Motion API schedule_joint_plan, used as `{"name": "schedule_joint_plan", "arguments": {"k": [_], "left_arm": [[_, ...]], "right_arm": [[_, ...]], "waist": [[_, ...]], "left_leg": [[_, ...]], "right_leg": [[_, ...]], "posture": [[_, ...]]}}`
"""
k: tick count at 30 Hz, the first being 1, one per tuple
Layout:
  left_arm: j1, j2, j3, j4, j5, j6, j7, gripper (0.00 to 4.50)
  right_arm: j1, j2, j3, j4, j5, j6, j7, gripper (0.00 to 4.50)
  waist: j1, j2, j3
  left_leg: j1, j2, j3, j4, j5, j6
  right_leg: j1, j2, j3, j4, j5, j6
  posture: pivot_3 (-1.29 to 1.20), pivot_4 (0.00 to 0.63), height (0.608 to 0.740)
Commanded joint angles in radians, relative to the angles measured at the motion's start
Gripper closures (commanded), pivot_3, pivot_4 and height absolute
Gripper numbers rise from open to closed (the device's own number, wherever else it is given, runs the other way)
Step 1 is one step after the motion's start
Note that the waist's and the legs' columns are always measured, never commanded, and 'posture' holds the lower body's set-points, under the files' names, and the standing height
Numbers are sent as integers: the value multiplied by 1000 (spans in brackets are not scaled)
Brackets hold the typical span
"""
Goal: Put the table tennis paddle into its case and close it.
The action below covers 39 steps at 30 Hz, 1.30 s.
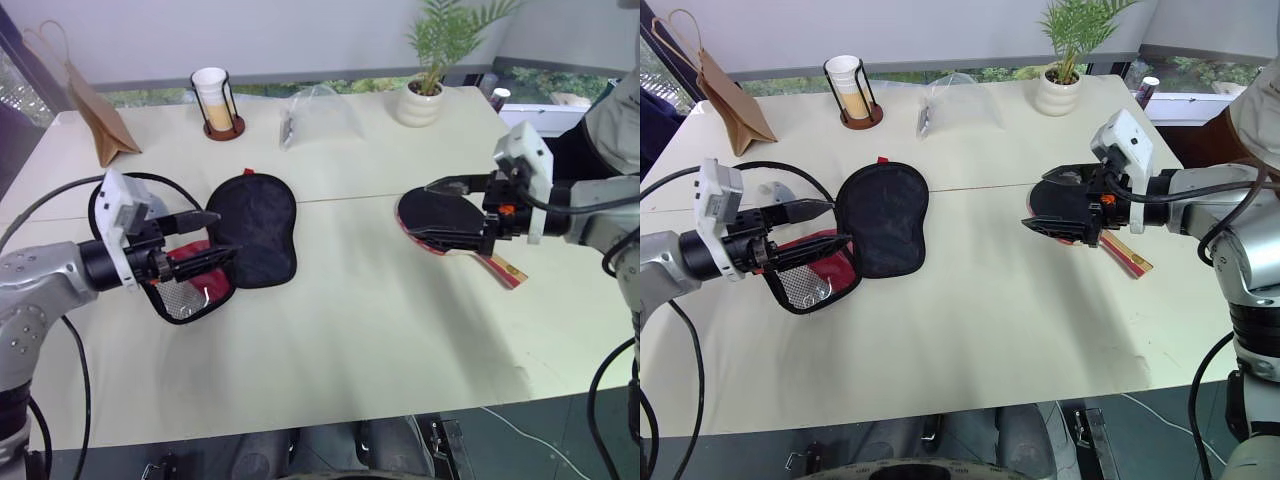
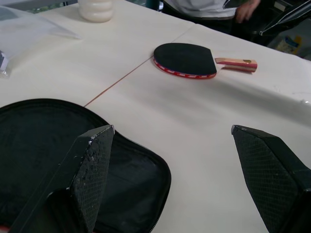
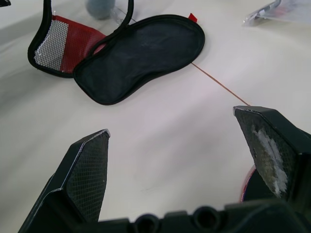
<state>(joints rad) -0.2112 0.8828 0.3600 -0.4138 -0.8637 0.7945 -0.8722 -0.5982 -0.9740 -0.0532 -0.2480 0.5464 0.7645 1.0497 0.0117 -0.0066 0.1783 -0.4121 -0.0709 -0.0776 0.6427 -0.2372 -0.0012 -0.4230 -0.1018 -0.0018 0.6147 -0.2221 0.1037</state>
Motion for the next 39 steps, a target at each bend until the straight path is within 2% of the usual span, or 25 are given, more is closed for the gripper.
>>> {"name": "schedule_joint_plan", "arguments": {"k": [1, 16, 20, 24, 26, 31, 39], "left_arm": [[-20, 9, 24, -19, -21, -11, -1, 492], [5, 9, 38, -20, -26, -17, -4, 492], [28, 12, 66, -8, -16, -25, 0, 492], [78, 38, 120, 13, 3, -31, -18, 492], [100, 55, 145, 24, 18, -39, -26, 492], [101, 65, 167, 38, 27, -55, -28, 492], [146, 97, 181, 22, 37, -65, -78, 492]], "right_arm": [[-9, -3, -9, -6, -6, -21, 5, 42], [-51, 45, 33, 34, -12, -6, 2, 42], [-101, 148, 89, 43, -14, 37, -56, 42], [-162, 300, 166, 92, -58, 66, -157, 42], [-197, 401, 234, 142, -108, 66, -221, 42], [-266, 576, 325, 283, -196, 73, -316, 42], [-348, 761, 397, 553, -287, 27, -332, 42]], "waist": [[0, 0, 0], [0, 0, 0], [-8, 0, 0], [-17, 0, 0], [-23, 0, 0], [-23, 0, 0], [-29, 0, 0]], "left_leg": [[0, 0, 0, 0, 0, 0], [0, 0, 0, 0, 0, 0], [0, 0, 0, 0, 0, 0], [0, 1, 0, -2, 0, 0], [0, 0, 0, -2, 0, 0], [0, 0, -1, -6, 2, -2], [2, 0, -1, -12, 4, -6]], "right_leg": [[0, 0, 0, 0, 0, 0], [0, 0, 0, 0, 0, 0], [-1, 0, 0, 0, 0, 0], [-2, 1, 0, 0, 0, 0], [-2, 1, 0, 0, 0, 0], [-4, 2, 0, 0, 0, 0], [-6, 3, 0, 2, 3, 1]], "posture": [[0, 150, 740], [0, 150, 740], [0, 150, 740], [0, 150, 740], [0, 150, 740], [0, 150, 740], [0, 150, 740]]}}
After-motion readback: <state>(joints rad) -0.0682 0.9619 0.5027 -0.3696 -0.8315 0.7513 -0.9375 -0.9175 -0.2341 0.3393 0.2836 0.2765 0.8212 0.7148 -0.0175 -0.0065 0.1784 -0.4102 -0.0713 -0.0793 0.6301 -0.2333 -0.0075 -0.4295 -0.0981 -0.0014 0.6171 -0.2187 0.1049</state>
